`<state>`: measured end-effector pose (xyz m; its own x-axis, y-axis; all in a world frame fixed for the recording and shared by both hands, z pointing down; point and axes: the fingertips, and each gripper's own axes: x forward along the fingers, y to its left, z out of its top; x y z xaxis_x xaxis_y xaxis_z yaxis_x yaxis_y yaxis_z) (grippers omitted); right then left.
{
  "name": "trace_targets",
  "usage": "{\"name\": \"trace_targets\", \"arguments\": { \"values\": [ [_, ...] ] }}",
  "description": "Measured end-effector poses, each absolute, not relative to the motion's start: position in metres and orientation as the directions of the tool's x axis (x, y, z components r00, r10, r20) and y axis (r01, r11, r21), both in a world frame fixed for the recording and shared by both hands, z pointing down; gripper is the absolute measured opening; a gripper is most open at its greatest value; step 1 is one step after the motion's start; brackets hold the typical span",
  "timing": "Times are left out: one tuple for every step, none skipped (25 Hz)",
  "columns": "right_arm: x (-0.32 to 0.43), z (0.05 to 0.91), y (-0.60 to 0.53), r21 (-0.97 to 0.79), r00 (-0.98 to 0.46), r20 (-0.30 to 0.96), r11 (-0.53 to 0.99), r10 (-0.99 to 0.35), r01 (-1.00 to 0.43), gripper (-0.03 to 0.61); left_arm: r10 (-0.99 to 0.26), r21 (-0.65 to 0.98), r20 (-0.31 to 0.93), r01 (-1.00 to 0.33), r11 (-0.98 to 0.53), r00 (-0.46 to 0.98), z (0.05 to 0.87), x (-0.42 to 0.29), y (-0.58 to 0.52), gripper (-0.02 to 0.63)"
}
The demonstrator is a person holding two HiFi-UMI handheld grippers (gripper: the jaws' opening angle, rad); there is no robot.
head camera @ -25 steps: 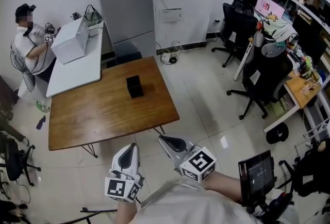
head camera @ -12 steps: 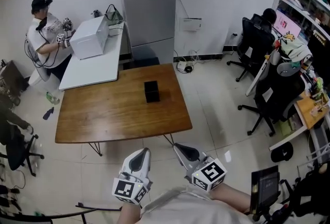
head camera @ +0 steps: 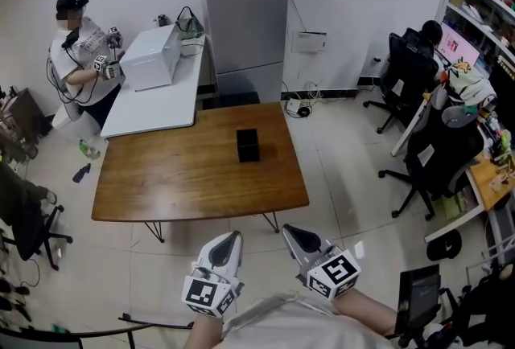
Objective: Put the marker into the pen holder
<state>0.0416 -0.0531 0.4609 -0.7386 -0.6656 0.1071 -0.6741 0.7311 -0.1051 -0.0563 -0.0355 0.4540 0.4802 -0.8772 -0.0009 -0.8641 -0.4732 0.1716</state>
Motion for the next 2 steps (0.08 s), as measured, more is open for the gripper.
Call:
{"name": "trace_targets", "arguments": {
  "values": [
    [0.0424,0.4622,-0.0538,-0.104,-0.737,0.11,0.729,-0.667,-0.676,0.0,-0.878,0.168,-0.002,-0.865,-0.473,0.479,0.4557,-0.0565,-0.0352,0.014],
    [0.0433,0.4636,-0.0545,-0.104,-0.735,0.113,0.727,-0.669,-0.678,0.0,-0.878,0.165,-0.004,-0.866,-0.473,0.479,0.4575,-0.0566,-0.0349,0.014]
  ]
}}
